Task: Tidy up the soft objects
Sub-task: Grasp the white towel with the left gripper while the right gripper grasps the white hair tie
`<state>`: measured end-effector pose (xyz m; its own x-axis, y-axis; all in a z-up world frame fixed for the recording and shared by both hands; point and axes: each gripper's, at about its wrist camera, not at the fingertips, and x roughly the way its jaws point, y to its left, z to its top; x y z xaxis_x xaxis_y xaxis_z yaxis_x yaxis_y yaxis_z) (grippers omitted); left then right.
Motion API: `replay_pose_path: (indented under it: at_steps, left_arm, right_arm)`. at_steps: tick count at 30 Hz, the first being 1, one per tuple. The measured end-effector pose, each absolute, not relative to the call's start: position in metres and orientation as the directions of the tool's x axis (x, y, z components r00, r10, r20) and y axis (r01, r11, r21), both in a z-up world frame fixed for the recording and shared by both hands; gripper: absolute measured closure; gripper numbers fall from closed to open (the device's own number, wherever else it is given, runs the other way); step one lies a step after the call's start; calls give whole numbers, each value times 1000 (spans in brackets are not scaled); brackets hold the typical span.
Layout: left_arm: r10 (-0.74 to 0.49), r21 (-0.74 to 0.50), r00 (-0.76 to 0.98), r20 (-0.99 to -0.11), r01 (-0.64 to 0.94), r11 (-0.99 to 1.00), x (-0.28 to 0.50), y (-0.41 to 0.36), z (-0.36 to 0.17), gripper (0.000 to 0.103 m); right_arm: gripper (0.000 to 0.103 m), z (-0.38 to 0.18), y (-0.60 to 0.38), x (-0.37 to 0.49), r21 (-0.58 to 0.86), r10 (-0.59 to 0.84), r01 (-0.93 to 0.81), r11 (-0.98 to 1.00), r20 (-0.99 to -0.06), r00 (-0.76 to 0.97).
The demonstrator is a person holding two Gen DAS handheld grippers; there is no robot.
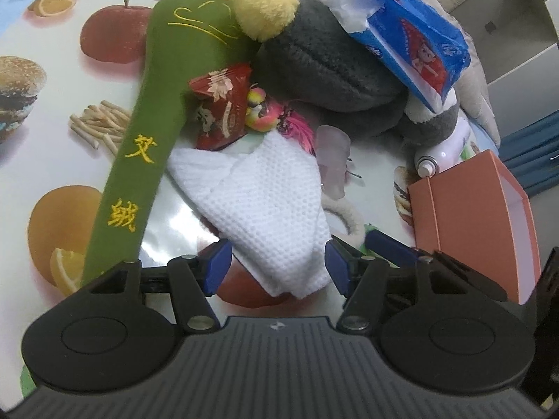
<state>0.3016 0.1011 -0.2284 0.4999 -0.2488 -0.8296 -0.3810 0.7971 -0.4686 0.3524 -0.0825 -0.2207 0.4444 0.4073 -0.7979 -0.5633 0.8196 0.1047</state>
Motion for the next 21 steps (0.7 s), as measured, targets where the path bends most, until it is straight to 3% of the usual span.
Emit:
replay_pose_path:
  at_steps: [1,3,6,8,11,21]
  left_arm:
    - [-260,-477,501,-825,-372,796,302,101,-229,42]
    - [-277,-489,504,-818,-356,796,304,99,-232,45]
    - [-281,-495,506,-815,-357,792,304,100,-234,58]
    - [-288,-503,507,-813,-361,785,305,101,-236,77]
    - [-281,-494,502,-818,-362,791,304,100,-239,91]
    - [-288,-496,517,-806,-324,806,282,88,-228,94]
  right_arm:
    - [61,-221,-80,353,101,410,-571,815,-797,444]
    - [79,-221,-76,353,91,408,-582,808,-799,442]
    - [84,-220,-74,354,91,408,-587,804,-802,435]
    - [85,-219,-75,352,87,403,-584,807,-805,436]
    - [86,-218,-77,348,81,391,-573,815,-808,441]
    - [86,-207,-99,321,73,356,-530,845,-816,455]
